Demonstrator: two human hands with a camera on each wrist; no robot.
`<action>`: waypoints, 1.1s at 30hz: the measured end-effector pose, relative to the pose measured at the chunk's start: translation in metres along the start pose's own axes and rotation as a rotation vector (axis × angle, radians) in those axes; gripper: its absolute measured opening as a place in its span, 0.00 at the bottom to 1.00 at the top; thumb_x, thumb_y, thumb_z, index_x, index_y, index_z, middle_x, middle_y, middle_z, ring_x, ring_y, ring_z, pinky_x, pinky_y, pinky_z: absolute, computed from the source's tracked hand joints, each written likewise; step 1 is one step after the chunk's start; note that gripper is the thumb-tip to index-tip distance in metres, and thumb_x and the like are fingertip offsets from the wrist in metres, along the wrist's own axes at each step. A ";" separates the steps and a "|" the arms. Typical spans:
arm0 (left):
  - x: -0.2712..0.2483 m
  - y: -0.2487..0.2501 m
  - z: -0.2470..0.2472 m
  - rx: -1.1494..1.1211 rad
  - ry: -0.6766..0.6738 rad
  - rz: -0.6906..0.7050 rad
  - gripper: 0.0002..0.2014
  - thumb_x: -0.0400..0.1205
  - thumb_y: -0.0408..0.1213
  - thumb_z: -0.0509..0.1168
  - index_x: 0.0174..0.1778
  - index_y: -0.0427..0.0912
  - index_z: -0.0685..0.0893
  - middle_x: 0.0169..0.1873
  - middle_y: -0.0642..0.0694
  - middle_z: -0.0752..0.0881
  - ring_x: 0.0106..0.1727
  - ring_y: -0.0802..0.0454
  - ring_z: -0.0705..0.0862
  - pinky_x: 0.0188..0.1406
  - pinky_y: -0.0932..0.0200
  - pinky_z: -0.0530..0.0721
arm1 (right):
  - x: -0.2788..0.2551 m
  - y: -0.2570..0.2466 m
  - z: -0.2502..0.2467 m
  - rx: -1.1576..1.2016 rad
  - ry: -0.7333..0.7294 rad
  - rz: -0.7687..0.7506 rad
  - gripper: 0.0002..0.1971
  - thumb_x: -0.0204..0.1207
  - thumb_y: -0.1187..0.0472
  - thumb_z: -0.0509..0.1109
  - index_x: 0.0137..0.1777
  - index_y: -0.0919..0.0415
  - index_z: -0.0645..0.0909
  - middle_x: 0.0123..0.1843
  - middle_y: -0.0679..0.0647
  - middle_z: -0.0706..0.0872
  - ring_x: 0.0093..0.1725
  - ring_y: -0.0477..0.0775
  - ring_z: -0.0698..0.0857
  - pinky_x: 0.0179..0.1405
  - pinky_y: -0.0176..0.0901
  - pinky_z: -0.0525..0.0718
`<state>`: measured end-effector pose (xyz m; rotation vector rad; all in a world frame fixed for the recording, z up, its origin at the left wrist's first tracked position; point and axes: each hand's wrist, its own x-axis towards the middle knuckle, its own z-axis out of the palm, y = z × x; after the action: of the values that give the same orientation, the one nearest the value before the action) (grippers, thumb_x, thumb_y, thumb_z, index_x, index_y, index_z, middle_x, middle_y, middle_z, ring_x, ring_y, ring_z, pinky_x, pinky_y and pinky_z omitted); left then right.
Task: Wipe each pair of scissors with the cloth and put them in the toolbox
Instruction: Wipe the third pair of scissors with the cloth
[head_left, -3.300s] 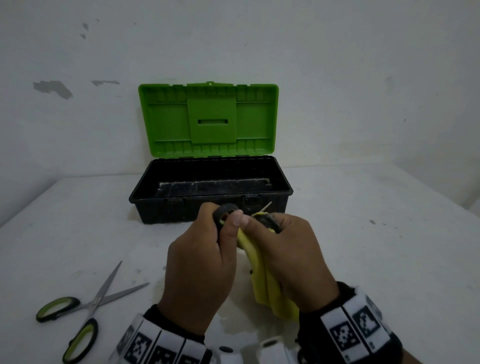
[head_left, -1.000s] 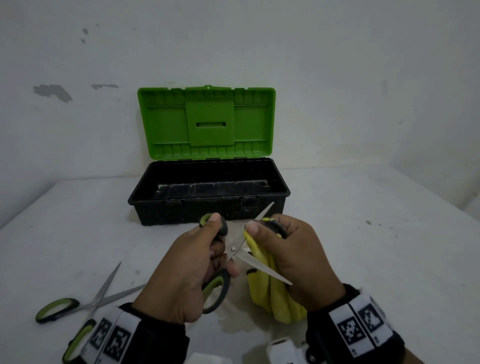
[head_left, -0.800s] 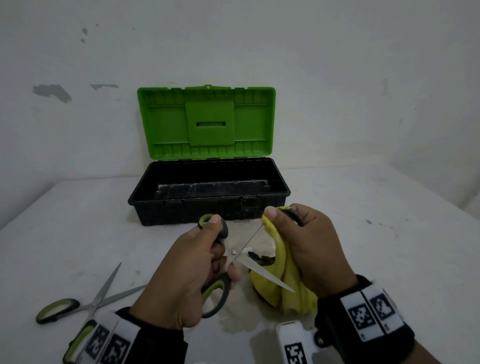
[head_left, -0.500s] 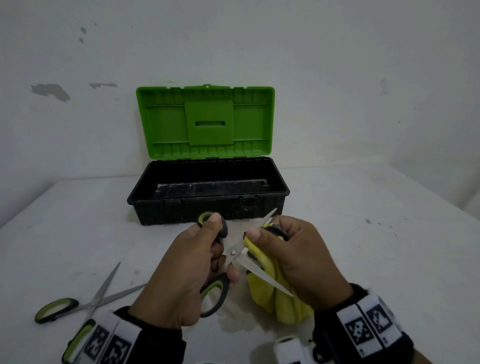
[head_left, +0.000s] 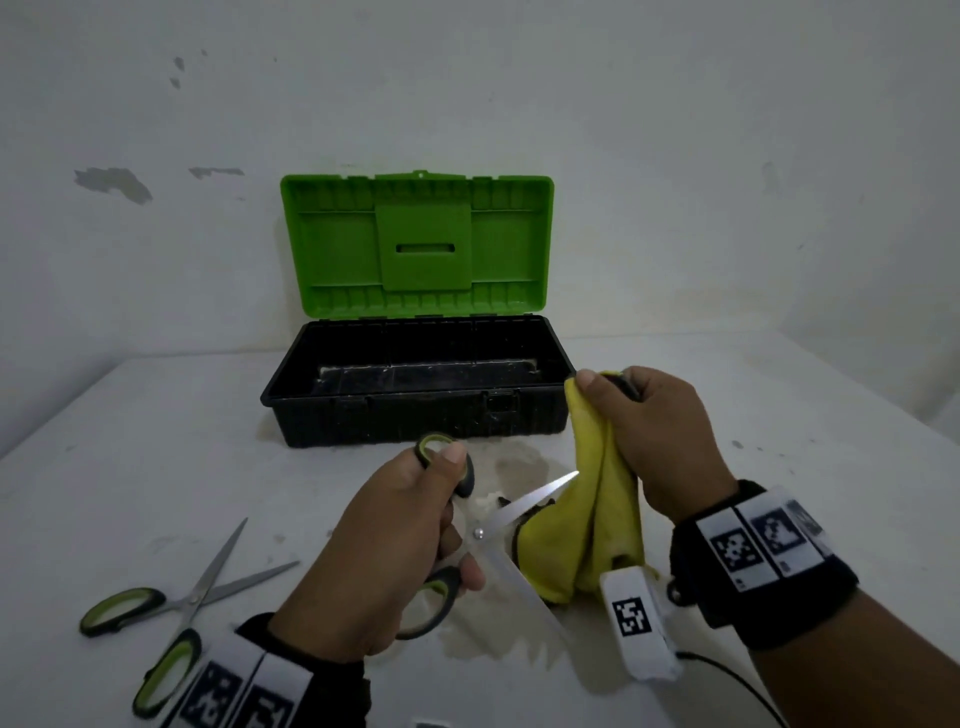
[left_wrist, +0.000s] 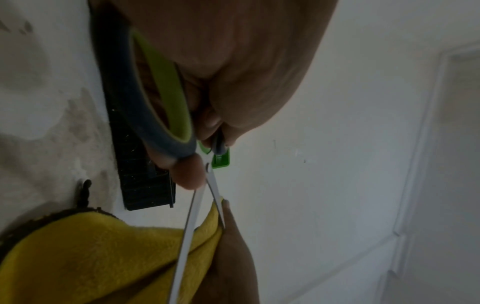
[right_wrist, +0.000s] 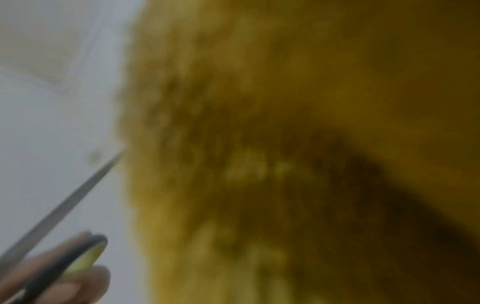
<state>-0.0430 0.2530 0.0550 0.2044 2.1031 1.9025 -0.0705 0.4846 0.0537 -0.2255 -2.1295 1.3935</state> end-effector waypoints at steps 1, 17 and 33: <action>0.000 -0.001 0.002 0.042 -0.005 0.018 0.19 0.88 0.50 0.54 0.37 0.42 0.76 0.20 0.45 0.66 0.20 0.45 0.81 0.35 0.46 0.84 | 0.001 -0.006 0.002 -0.050 0.008 -0.042 0.28 0.77 0.47 0.76 0.26 0.60 0.66 0.26 0.56 0.65 0.28 0.53 0.67 0.31 0.47 0.67; 0.011 0.001 -0.010 0.200 0.207 0.213 0.20 0.85 0.55 0.56 0.43 0.43 0.80 0.27 0.40 0.75 0.30 0.42 0.77 0.33 0.46 0.81 | -0.054 -0.042 0.008 -0.007 -0.612 -0.550 0.24 0.82 0.42 0.65 0.38 0.63 0.86 0.41 0.55 0.88 0.42 0.54 0.88 0.41 0.54 0.84; -0.001 0.011 -0.001 0.440 0.200 0.526 0.18 0.80 0.58 0.53 0.40 0.48 0.79 0.22 0.46 0.82 0.24 0.56 0.84 0.25 0.66 0.80 | -0.051 -0.037 0.018 -0.369 -0.654 -0.635 0.14 0.76 0.40 0.71 0.49 0.48 0.91 0.43 0.40 0.90 0.43 0.43 0.81 0.44 0.52 0.83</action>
<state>-0.0432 0.2525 0.0662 0.7559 2.8036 1.7264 -0.0330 0.4317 0.0622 0.8092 -2.6235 0.7392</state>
